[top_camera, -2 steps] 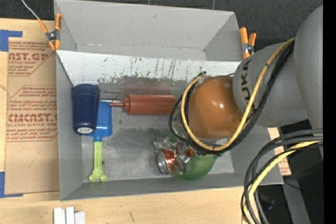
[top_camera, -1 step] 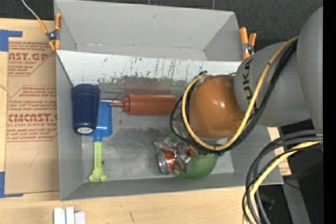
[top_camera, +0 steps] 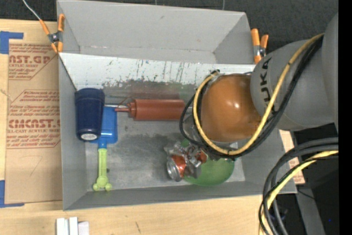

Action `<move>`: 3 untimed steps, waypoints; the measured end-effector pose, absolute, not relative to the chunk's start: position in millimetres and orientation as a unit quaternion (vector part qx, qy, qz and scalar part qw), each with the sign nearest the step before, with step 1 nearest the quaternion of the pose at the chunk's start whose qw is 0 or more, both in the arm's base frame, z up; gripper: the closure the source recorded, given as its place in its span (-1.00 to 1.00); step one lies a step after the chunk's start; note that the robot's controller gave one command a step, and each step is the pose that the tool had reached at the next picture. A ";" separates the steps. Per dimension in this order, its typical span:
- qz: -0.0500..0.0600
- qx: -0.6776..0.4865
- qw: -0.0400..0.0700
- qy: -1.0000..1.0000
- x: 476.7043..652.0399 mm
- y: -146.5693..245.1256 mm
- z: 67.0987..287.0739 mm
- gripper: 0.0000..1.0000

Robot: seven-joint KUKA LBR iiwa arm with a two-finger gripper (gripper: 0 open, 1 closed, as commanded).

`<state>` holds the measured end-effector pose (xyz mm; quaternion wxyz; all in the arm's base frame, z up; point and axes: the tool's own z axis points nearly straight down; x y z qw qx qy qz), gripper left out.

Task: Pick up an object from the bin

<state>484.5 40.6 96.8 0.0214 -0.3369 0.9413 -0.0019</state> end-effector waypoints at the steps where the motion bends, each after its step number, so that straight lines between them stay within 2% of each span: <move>1: -0.002 -0.337 0.022 0.941 484.8 40.5 106.7 1.00; 2: -0.001 -0.337 0.017 0.941 482.1 40.6 123.4 1.00; 3: -0.001 -0.337 0.018 0.941 482.6 40.7 144.3 1.00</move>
Offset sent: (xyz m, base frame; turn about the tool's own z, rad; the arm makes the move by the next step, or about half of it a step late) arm 0.0000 0.0001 0.0812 0.0000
